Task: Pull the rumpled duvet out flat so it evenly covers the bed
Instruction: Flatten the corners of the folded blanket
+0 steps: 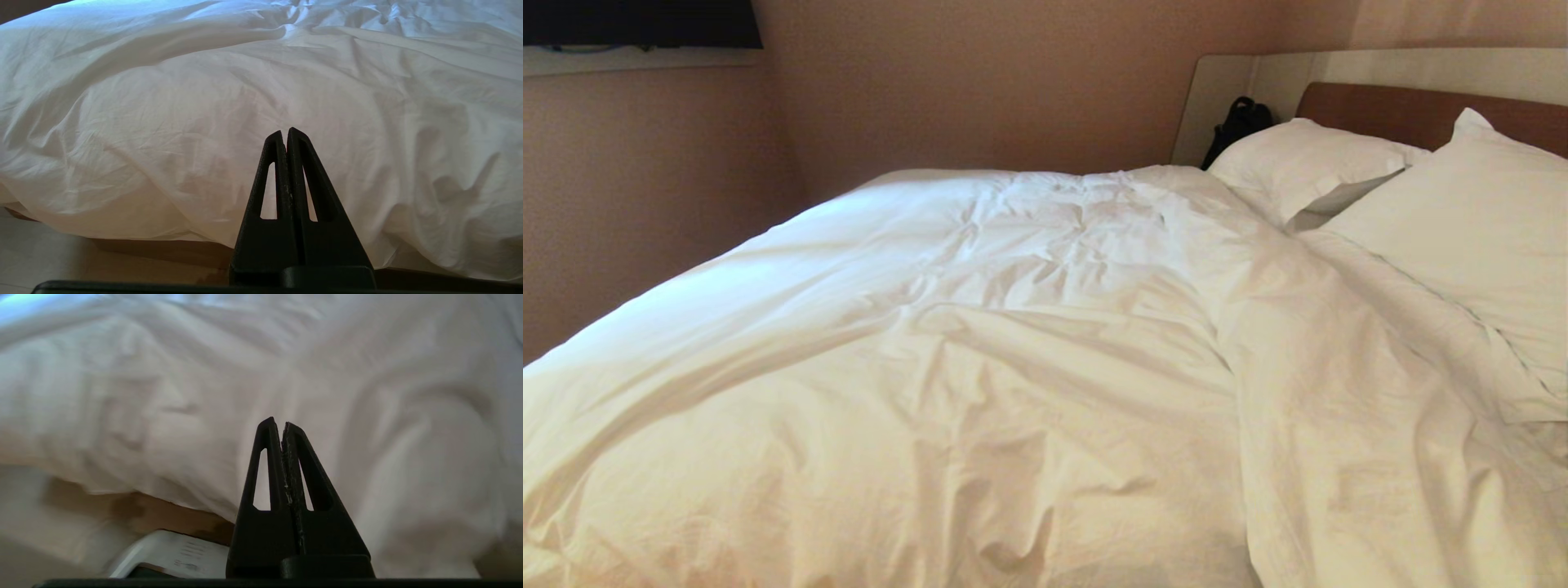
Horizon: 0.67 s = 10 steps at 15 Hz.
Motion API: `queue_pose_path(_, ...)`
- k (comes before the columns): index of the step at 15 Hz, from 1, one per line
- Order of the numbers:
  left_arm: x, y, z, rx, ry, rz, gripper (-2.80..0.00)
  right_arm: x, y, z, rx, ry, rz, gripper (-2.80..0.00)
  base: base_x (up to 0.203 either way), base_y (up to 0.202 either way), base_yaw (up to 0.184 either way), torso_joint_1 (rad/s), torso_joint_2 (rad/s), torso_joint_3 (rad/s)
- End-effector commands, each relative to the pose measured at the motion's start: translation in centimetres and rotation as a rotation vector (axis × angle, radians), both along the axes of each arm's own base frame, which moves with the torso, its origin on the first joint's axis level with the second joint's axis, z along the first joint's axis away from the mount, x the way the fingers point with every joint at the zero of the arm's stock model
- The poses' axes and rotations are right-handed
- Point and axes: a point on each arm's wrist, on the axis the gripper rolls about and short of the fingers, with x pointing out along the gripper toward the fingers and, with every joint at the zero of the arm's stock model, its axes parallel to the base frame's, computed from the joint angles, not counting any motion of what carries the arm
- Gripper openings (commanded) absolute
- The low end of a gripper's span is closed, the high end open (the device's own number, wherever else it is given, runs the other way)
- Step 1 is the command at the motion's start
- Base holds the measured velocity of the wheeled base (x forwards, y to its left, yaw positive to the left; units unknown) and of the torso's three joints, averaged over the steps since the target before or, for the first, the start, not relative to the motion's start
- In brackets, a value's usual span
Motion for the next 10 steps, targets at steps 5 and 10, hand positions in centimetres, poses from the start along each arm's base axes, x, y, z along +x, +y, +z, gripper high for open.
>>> queue_pose_path(5, 0.0, 0.0, 0.0, -0.001, -0.001, 0.001, -2.8, 0.4, -1.1, -4.7, -0.02, -0.271, -0.422, -2.8, 0.0, 0.0, 0.0, 0.0, 0.0, 0.0)
queue_pose_path(10, 0.0, 0.0, 0.0, -0.001, -0.001, 0.001, -2.8, 0.3, -1.0, -7.7, -0.024, -0.238, -0.345, -2.8, 0.0, 0.0, 0.0, 0.0, 0.0, 0.0)
